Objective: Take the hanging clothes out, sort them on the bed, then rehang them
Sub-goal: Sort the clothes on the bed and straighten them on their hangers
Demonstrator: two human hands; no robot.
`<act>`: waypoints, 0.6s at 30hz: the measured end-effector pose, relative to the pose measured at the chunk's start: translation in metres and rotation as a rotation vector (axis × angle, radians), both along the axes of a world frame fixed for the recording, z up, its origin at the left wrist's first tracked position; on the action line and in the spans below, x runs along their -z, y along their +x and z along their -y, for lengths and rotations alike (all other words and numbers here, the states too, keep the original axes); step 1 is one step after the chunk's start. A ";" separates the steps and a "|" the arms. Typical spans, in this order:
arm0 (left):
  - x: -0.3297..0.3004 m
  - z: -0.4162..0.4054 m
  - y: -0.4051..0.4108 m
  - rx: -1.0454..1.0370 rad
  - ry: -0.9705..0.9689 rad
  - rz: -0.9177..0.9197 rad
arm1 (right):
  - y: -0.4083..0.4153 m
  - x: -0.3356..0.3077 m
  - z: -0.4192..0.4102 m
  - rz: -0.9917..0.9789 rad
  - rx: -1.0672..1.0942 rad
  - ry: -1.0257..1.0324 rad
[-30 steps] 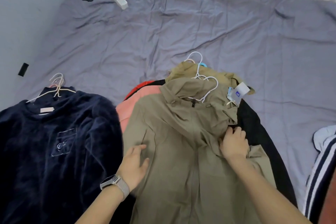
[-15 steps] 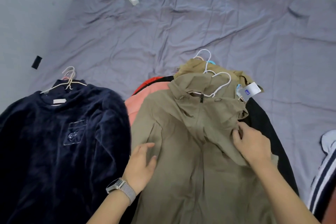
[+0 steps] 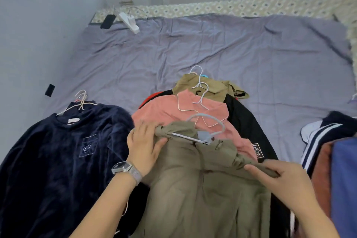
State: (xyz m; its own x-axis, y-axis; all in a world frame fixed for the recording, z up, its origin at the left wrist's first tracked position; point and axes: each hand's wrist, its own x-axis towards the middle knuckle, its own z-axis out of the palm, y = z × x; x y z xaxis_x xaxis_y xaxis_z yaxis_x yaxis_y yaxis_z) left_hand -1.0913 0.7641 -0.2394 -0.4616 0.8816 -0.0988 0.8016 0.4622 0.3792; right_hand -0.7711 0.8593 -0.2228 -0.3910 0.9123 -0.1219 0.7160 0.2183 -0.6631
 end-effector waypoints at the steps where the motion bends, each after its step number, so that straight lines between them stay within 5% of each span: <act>1: -0.011 0.005 0.008 0.032 -0.004 0.006 | 0.012 -0.012 0.006 0.010 0.017 0.015; 8: -0.090 0.080 0.061 0.023 0.195 0.154 | 0.059 -0.084 0.081 0.049 0.081 0.140; 18: -0.213 0.325 0.105 -0.135 0.398 0.272 | 0.060 -0.166 0.290 -0.113 0.091 0.451</act>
